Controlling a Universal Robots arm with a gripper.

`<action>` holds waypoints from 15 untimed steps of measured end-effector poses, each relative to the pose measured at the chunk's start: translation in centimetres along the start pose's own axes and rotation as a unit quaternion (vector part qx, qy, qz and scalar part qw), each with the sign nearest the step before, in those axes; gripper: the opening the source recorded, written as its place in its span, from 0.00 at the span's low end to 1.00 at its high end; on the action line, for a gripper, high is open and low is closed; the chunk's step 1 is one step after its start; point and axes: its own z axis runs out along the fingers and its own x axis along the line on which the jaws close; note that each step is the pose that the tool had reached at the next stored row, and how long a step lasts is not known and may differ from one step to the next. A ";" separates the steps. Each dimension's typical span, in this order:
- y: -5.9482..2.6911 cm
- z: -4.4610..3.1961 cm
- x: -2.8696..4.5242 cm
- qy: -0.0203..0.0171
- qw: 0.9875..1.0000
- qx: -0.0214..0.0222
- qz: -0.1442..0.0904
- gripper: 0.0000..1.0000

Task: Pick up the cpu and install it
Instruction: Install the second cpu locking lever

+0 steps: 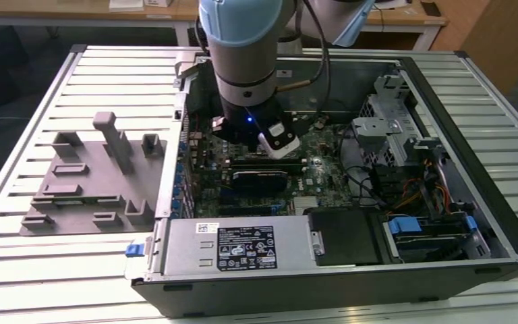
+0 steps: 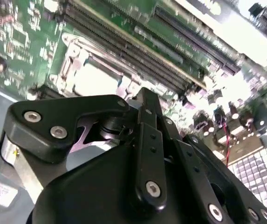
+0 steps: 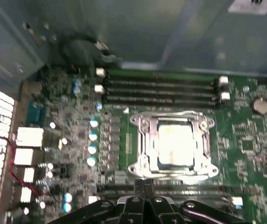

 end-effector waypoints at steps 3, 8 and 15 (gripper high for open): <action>0.06 0.06 -0.50 -0.001 1.000 0.008 0.003 0.11; 0.55 0.24 -1.15 -0.002 1.000 0.017 0.006 0.11; 1.90 0.62 -1.77 -0.001 0.999 0.031 0.005 0.11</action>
